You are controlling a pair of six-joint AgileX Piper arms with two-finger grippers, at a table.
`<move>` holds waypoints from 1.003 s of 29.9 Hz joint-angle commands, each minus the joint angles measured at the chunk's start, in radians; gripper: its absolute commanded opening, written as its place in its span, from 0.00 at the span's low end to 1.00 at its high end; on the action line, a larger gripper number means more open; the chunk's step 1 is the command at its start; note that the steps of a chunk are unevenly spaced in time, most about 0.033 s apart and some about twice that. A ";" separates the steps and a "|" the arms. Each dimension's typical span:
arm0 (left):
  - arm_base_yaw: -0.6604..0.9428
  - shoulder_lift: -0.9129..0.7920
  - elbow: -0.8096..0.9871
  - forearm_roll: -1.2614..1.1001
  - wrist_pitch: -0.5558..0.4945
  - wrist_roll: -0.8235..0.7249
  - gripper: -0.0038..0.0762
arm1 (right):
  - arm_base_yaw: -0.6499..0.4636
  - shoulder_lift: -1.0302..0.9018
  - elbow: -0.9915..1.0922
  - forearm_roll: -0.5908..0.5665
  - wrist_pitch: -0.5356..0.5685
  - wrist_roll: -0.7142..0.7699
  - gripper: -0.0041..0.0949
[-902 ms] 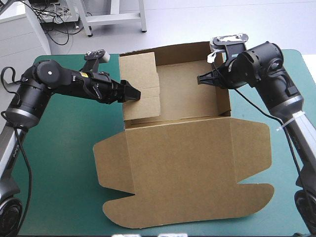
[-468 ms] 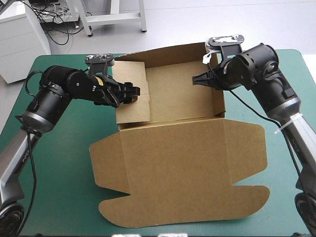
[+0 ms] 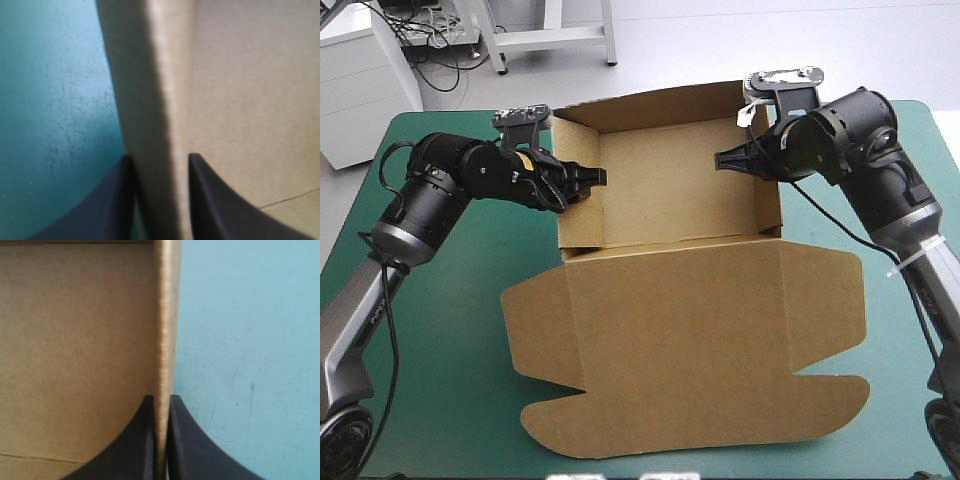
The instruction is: Fold the box
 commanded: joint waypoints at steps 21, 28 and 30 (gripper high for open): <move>-0.005 0.196 -0.357 0.096 0.269 0.062 0.01 | -0.058 0.068 -0.029 0.195 0.001 -0.085 0.02; -0.005 0.330 -0.362 0.108 0.269 0.073 0.01 | -0.164 0.158 -0.029 0.282 0.001 -0.139 0.02; -0.005 0.362 -0.362 0.108 0.269 0.073 0.01 | -0.177 0.185 -0.029 0.282 0.001 -0.160 0.02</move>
